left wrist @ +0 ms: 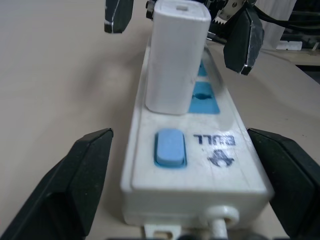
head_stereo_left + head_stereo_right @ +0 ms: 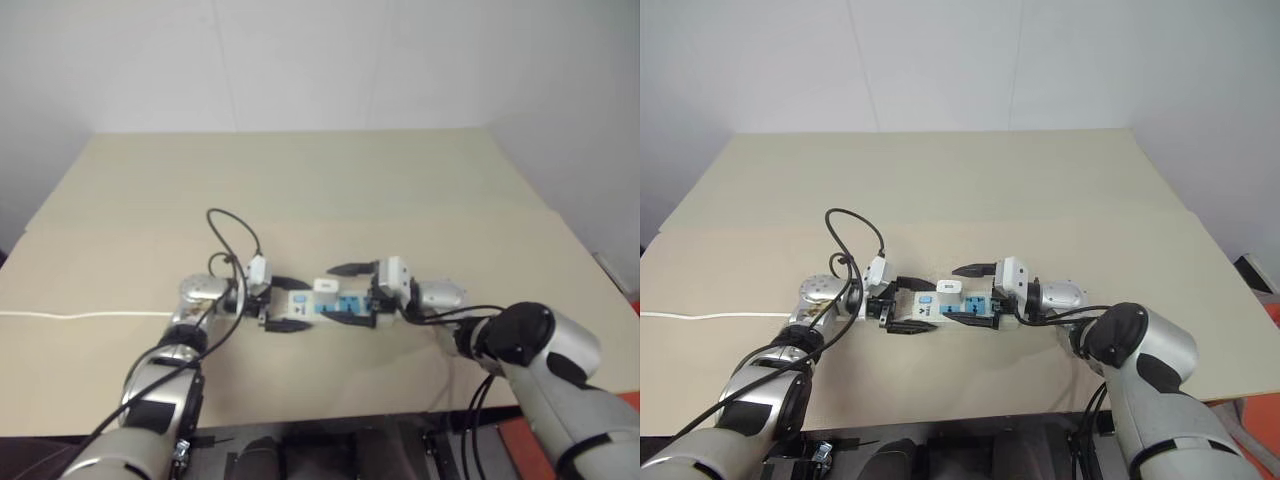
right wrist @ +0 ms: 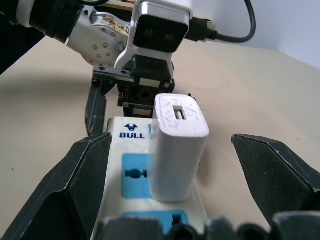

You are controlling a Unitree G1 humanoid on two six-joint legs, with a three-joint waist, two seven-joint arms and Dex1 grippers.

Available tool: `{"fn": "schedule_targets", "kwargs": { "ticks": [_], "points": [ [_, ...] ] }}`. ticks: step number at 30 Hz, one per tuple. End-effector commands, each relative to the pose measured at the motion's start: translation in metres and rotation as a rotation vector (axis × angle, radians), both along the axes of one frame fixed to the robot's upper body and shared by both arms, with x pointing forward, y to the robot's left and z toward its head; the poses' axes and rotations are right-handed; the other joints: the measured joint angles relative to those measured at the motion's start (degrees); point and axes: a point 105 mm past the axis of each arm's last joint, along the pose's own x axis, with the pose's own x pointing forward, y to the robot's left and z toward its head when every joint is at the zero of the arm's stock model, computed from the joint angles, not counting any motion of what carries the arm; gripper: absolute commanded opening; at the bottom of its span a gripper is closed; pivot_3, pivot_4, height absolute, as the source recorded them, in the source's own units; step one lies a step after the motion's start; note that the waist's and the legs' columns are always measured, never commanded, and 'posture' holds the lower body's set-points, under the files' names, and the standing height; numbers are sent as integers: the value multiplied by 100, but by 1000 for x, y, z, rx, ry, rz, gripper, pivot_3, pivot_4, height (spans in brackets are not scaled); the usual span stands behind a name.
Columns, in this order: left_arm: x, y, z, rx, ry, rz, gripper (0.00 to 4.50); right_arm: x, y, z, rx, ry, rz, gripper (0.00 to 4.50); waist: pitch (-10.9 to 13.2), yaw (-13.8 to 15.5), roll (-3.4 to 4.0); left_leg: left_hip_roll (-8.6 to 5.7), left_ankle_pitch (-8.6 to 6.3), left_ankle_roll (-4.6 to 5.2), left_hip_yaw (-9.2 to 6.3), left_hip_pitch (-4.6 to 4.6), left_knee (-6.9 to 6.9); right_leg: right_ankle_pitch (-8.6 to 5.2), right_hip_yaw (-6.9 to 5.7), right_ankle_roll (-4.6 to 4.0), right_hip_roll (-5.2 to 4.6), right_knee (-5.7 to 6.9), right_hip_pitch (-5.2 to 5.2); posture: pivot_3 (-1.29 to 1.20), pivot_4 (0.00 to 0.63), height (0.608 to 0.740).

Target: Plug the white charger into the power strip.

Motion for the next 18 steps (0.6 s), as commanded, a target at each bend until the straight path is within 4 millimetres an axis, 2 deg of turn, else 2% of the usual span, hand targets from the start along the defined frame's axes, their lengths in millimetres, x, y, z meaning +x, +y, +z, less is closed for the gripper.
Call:
{"fn": "schedule_targets", "kwargs": {
  "ticks": [1,5,9,13,15,18],
  "points": [
    [0,8,26,-38,-92,-3,4475,0,-14,5,-18,7,6,4500,4,-6,-3,1,0,0,2,-6,-4,0,1,0,0,0,-8,0,150,740],
    [-12,35,48,-68,-154,51,4475,4,-53,24,-86,-66,-15,4500,12,-16,8,7,1,-5,9,-80,-17,3,10,-2,2,15,-94,0,150,740],
    [-34,73,69,-67,-120,124,4475,0,-113,46,-214,-71,-58,4500,74,-13,45,13,-7,-25,11,-100,-34,2,9,-2,4,4,-115,0,150,740],
    [-51,102,63,17,-85,173,4475,-13,-153,57,-325,-25,-71,4500,93,-9,65,10,-21,-44,18,-97,-38,-10,8,0,5,-7,-114,0,150,740],
    [-56,109,58,39,-72,189,4475,-18,-164,58,-357,-6,-81,4500,97,-7,67,8,-22,-46,23,-92,-38,-16,8,-2,4,-10,-112,0,150,740],
    [-58,110,56,37,-66,198,4475,-21,-171,57,-379,21,-92,4500,110,-7,62,6,-20,-48,32,-89,-35,-19,11,-5,2,-27,-114,0,150,740]
  ]
}}
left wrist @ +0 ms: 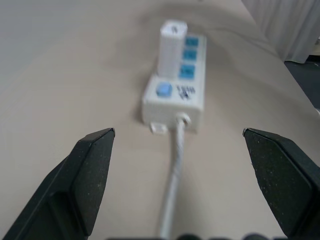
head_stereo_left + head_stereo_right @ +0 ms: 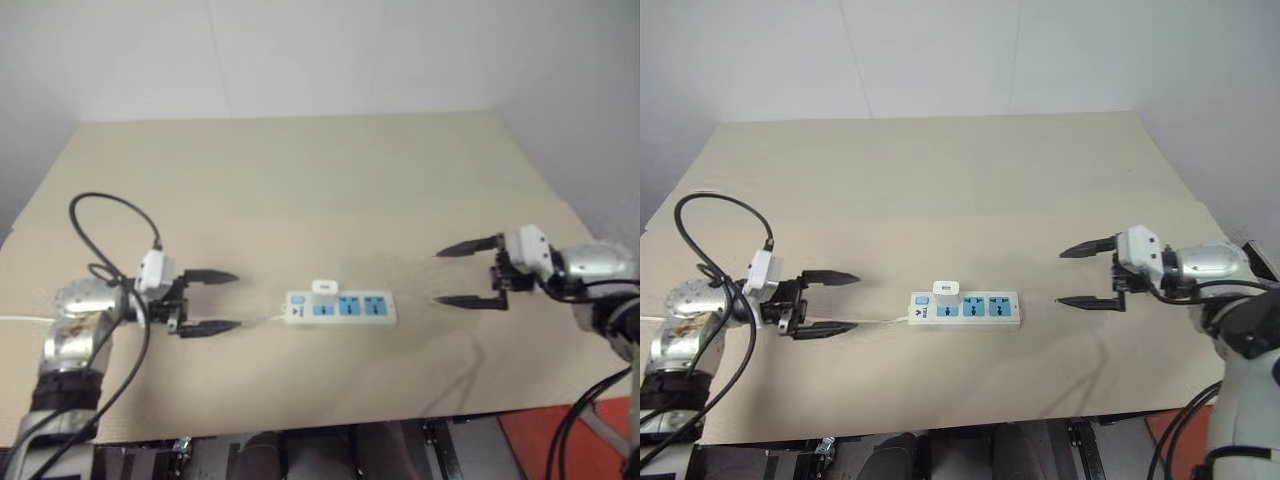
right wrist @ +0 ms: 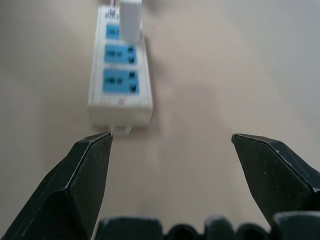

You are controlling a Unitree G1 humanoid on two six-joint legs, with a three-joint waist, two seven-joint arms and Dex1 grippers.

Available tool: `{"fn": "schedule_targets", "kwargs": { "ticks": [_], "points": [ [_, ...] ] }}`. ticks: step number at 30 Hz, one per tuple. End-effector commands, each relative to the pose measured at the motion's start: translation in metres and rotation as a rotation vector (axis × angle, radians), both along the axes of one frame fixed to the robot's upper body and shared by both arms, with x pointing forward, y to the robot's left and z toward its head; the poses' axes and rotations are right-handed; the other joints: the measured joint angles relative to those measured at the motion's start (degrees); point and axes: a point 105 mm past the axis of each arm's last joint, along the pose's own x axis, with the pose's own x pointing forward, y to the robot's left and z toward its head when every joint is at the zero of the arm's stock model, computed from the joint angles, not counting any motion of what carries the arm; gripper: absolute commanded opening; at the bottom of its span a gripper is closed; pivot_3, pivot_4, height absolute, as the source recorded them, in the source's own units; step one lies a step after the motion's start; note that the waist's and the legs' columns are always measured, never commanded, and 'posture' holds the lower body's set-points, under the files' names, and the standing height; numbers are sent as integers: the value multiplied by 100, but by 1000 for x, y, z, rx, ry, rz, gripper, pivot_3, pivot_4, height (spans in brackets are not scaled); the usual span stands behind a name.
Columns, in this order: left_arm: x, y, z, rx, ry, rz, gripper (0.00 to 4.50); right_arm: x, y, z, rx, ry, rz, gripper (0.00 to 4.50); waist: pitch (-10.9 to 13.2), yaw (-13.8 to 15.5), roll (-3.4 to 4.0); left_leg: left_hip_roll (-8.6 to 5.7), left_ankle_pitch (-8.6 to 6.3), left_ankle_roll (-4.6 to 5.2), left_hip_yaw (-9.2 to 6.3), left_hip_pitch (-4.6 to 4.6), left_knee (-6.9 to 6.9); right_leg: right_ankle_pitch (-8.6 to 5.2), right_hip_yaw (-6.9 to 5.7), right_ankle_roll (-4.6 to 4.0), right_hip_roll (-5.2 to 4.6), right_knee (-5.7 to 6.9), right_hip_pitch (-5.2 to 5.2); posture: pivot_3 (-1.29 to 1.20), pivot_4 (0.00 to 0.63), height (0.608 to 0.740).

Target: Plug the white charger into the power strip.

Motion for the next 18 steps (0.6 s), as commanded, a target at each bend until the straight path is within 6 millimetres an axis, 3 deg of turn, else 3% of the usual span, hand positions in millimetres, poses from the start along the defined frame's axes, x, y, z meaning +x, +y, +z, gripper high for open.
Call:
{"fn": "schedule_targets", "kwargs": {
  "ticks": [1,18],
  "points": [
    [-1,1,11,-12,-48,5,4475,-10,-6,-1,-26,58,36,4500,4,0,-4,0,3,-4,5,1,3,0,-1,-1,2,4,0,0,150,740],
    [8,-17,0,-66,-32,-4,4475,-16,-11,-7,13,35,11,4500,4,1,-4,0,12,-18,43,9,5,-3,1,-6,2,25,0,0,150,740]
  ]
}}
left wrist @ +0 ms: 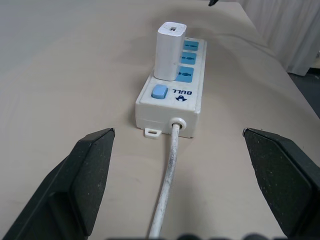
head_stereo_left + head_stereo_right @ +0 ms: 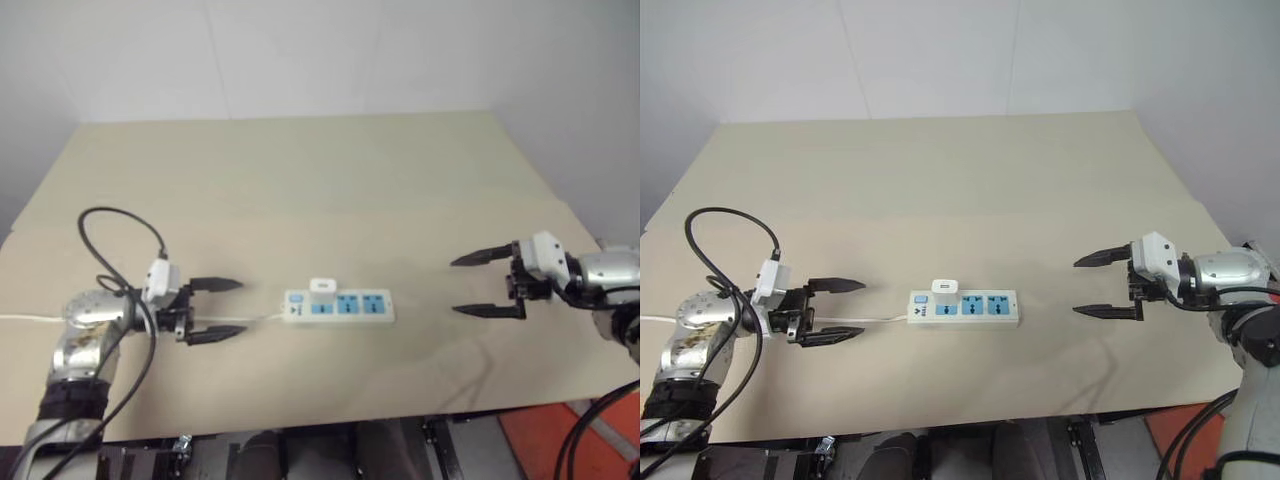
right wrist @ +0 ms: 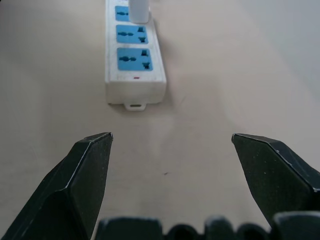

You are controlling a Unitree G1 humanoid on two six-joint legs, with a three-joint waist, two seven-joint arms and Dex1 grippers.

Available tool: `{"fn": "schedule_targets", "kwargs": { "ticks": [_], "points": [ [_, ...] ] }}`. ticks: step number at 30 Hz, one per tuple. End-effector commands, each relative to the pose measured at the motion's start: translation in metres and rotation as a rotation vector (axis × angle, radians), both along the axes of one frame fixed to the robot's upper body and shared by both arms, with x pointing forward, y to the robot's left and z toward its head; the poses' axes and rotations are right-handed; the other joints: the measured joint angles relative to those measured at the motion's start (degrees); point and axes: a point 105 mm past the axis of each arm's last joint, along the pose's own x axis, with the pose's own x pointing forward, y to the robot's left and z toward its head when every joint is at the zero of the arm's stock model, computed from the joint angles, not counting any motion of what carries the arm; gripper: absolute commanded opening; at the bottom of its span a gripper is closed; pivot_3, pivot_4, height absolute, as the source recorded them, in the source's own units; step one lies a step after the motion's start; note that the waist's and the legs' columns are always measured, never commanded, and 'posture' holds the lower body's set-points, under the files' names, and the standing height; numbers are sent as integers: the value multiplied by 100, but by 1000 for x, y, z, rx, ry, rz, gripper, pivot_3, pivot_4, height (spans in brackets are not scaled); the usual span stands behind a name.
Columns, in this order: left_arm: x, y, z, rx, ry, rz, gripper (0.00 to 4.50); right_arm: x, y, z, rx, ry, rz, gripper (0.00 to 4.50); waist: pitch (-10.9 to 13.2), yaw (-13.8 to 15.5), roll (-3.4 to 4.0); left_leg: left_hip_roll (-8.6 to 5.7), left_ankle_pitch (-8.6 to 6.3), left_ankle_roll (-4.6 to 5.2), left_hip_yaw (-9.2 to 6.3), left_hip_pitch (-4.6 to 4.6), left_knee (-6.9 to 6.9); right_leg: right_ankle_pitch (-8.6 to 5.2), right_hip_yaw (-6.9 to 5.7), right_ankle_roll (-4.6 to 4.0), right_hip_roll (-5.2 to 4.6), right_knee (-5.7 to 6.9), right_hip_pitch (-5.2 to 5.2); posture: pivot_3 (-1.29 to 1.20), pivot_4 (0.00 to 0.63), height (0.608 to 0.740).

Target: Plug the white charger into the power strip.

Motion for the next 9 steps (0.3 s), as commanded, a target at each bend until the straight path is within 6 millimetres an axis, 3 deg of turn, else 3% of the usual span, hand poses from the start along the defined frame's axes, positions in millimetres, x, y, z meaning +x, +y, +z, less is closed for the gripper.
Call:
{"fn": "schedule_targets", "kwargs": {
  "ticks": [1,9],
  "points": [
    [4,-3,4,-12,-21,-6,4475,-6,-1,4,22,-18,33,4500,0,-4,0,0,0,-1,1,0,0,0,1,0,0,0,0,0,150,740],
    [8,0,2,-10,-22,-23,4475,-11,-1,-3,28,-26,37,4500,0,-11,0,-1,3,-4,2,4,5,0,1,0,2,6,2,0,150,740]
  ]
}}
